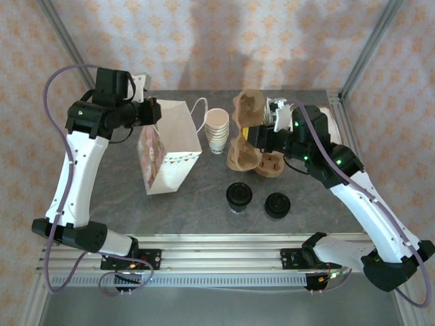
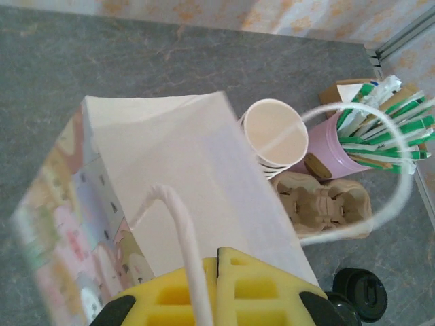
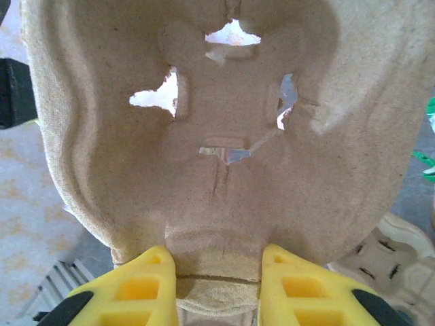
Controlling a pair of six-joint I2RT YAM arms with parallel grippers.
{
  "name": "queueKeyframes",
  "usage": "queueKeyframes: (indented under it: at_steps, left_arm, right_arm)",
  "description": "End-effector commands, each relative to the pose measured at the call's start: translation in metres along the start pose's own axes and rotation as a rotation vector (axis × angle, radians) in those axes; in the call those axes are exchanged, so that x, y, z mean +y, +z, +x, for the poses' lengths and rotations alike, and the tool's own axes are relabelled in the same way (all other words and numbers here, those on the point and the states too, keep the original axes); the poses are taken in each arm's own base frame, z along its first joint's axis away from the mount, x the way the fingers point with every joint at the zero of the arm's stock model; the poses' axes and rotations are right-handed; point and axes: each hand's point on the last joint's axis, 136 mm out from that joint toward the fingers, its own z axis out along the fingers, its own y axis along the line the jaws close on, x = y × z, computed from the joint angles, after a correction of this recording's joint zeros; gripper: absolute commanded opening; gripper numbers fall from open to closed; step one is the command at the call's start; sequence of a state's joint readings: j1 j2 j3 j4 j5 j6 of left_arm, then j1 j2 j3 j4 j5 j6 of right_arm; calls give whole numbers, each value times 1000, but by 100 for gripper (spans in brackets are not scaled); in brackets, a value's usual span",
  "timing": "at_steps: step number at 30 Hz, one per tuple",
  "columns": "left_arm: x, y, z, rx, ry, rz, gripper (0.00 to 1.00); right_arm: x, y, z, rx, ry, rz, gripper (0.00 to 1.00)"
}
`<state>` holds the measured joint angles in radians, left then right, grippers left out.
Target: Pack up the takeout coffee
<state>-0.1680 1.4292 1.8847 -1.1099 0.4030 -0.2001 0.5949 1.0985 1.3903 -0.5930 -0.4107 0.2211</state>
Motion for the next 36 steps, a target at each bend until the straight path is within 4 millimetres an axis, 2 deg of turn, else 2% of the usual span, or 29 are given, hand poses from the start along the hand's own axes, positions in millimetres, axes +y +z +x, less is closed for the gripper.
queueKeyframes:
  at_steps: [1,8,14,16,17,20,24,28,36]
  left_arm:
    - [1,-7,4,-9,68,-62,5]
    - [-16,15,28,55,103,-5,0]
    - [-37,21,45,82,109,69,0]
    - [-42,21,49,88,108,86,0]
    - [-44,21,52,94,112,95,0]
    - [-51,20,56,91,105,114,0]
    - [-58,17,58,84,105,138,0]
    - [-64,16,64,94,116,151,0]
    - [-72,17,73,98,133,161,0]
  right_arm:
    - [23,-12,-26,-77,51,-77,26]
    - [43,-14,-44,-115,162,-173,25]
    - [46,5,-42,-85,192,-211,25]
    - [42,13,-38,-65,193,-198,26]
    - [35,26,-33,-39,207,-174,26]
    - [27,47,-22,31,271,-147,25]
    - [26,70,-3,133,337,-144,25]
    - [31,83,12,194,332,-123,24]
    - [28,108,48,317,363,-41,23]
